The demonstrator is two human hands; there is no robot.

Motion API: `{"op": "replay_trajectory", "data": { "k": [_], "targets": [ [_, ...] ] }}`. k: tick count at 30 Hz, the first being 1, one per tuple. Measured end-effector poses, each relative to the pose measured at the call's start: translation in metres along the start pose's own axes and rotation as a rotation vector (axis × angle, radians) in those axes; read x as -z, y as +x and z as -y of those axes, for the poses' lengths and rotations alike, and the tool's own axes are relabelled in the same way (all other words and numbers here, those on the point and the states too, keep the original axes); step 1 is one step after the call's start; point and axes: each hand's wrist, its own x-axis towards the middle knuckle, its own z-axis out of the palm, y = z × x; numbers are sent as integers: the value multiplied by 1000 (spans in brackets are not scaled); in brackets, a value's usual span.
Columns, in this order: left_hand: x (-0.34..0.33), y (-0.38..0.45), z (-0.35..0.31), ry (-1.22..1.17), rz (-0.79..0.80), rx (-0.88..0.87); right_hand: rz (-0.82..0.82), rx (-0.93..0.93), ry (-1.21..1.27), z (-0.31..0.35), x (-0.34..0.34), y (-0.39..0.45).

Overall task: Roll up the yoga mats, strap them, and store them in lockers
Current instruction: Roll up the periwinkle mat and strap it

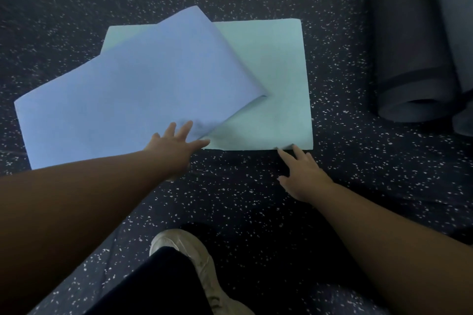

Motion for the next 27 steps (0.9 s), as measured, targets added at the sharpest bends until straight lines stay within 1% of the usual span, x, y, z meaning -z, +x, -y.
{"op": "replay_trajectory", "data": {
  "k": [7,13,15,18,27],
  "targets": [
    [-10,13,0,-65,79,85,-22,0,1,-2,-10,0],
    [-20,13,1,-214,113,106,-44,-21,17,0,-14,2],
    [-22,14,1,-261,102,107,-52,-29,14,2,-14,3],
    [-23,17,3,-261,66,106,-63,-35,2,3,-15,3],
    [-37,22,-5,-186,11,66,-75,-30,-17,4,-19,4]
  ]
}}
